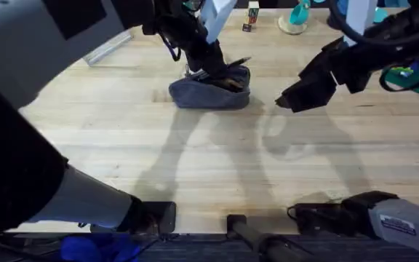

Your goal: Unzip the bag, pick up the pens from the table one at a time and place them inside, then zip the bag closed.

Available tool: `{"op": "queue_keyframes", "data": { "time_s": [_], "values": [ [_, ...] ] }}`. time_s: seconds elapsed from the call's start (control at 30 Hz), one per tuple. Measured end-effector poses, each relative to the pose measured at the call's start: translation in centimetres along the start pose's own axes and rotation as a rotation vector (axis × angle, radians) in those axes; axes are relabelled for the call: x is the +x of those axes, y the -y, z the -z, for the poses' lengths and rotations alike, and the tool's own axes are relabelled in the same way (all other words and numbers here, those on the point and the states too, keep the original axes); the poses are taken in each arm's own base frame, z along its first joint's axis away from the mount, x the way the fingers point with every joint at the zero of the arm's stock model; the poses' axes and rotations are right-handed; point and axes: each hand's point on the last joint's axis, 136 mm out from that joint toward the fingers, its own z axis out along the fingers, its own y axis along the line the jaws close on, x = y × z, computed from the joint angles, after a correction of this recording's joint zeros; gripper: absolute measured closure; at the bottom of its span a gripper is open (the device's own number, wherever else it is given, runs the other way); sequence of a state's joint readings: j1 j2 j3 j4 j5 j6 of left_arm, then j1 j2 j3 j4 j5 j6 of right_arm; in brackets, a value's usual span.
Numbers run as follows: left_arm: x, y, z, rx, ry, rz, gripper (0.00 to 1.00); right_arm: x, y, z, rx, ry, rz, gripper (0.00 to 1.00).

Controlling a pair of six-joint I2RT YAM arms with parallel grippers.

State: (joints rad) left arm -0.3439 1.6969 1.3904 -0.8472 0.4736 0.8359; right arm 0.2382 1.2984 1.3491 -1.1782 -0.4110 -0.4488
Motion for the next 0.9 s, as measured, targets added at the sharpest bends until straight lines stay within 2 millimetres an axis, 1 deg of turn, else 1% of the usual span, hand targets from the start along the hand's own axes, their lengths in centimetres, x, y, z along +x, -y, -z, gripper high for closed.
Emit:
{"op": "queue_keyframes", "data": {
  "time_s": [0.2,0.43,0.7,0.9],
  "values": [
    [0.6,-0.2,-1.0,0.017,-0.016,0.009,0.961,0.0,0.0,0.0,0.000,0.000,0.000,0.004],
    [1.9,-0.4,-2.5,0.036,-0.064,0.031,0.961,0.0,0.0,0.0,0.000,0.000,0.000,0.004],
    [2.1,-0.3,-2.6,0.040,-0.075,0.034,0.961,0.0,0.0,0.0,0.000,0.000,0.000,0.004],
    [2.7,0.0,-2.5,0.045,-0.099,0.044,0.961,0.0,0.0,0.0,0.000,0.000,0.000,0.004]
  ]
}}
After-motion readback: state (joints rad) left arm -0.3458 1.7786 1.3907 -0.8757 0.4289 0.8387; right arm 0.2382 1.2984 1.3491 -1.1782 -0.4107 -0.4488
